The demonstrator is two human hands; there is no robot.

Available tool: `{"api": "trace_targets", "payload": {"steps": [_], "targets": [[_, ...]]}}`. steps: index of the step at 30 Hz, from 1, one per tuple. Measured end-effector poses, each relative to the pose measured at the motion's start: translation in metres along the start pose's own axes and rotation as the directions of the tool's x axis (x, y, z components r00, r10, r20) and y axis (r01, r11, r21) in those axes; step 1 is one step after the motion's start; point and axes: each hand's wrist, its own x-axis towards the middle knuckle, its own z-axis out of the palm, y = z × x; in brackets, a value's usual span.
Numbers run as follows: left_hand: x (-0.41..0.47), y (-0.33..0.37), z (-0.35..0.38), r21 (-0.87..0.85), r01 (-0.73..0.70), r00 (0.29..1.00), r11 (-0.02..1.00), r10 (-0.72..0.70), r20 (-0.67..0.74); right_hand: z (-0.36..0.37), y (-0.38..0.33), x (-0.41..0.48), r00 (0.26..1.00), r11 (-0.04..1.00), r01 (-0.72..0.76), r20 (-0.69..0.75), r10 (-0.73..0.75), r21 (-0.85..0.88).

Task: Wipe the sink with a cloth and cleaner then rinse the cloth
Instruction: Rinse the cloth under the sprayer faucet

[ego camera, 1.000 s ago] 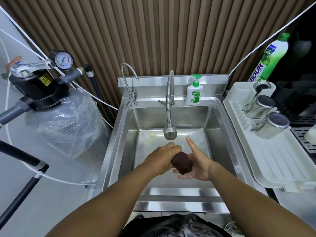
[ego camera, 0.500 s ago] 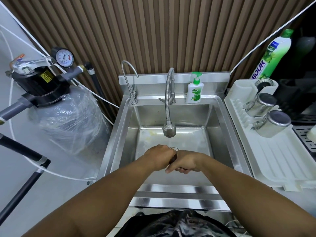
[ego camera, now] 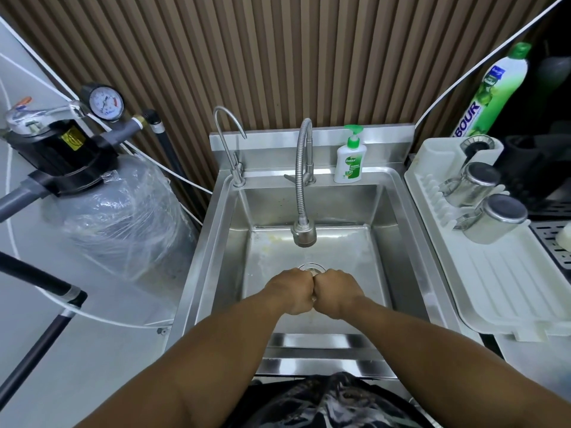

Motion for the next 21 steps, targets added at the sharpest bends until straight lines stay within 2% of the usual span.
{"api": "trace_targets", "payload": {"steps": [3, 8, 9, 11, 13, 15, 17, 19, 21], "targets": [[0.003, -0.003, 0.002, -0.125, 0.028, 0.997, 0.992, -0.019, 0.079, 0.002, 0.004, 0.001, 0.993, 0.986, 0.089, -0.068, -0.099, -0.144], [0.003, -0.008, -0.005, -0.295, 0.092, 0.981, 0.951, -0.035, 0.193, 0.005, 0.005, 0.005, 0.957, 0.959, 0.177, -0.186, -0.22, -0.223], [0.004, -0.009, -0.005, -0.304, 0.09, 0.983, 0.948, -0.036, 0.178, 0.006, 0.004, 0.007, 0.964, 0.969, 0.166, -0.179, -0.199, -0.182], [0.008, -0.015, -0.003, -0.336, 0.068, 0.993, 0.94, -0.032, 0.11, -0.001, 0.005, 0.015, 0.995, 0.996, 0.08, -0.063, -0.082, -0.04], [0.014, -0.022, -0.001, -0.392, 0.047, 0.999, 0.919, -0.036, 0.033, -0.007, 0.011, 0.027, 0.998, 0.964, -0.042, 0.049, 0.03, 0.262], [0.021, -0.029, -0.002, -0.427, 0.057, 0.997, 0.902, -0.075, -0.025, -0.009, 0.017, 0.036, 0.978, 0.809, -0.177, 0.195, 0.079, 0.56], [0.029, -0.035, -0.006, -0.492, 0.078, 0.988, 0.867, -0.133, -0.078, -0.014, 0.021, 0.042, 0.944, 0.567, -0.312, 0.314, 0.098, 0.763], [0.04, -0.039, -0.009, -0.565, 0.079, 0.973, 0.821, -0.186, -0.134, -0.023, 0.021, 0.045, 0.925, 0.296, -0.379, 0.369, 0.091, 0.877], [0.054, -0.044, -0.007, -0.628, 0.071, 0.951, 0.775, -0.243, -0.192, -0.027, 0.022, 0.051, 0.913, 0.063, -0.402, 0.394, 0.105, 0.914]]}}
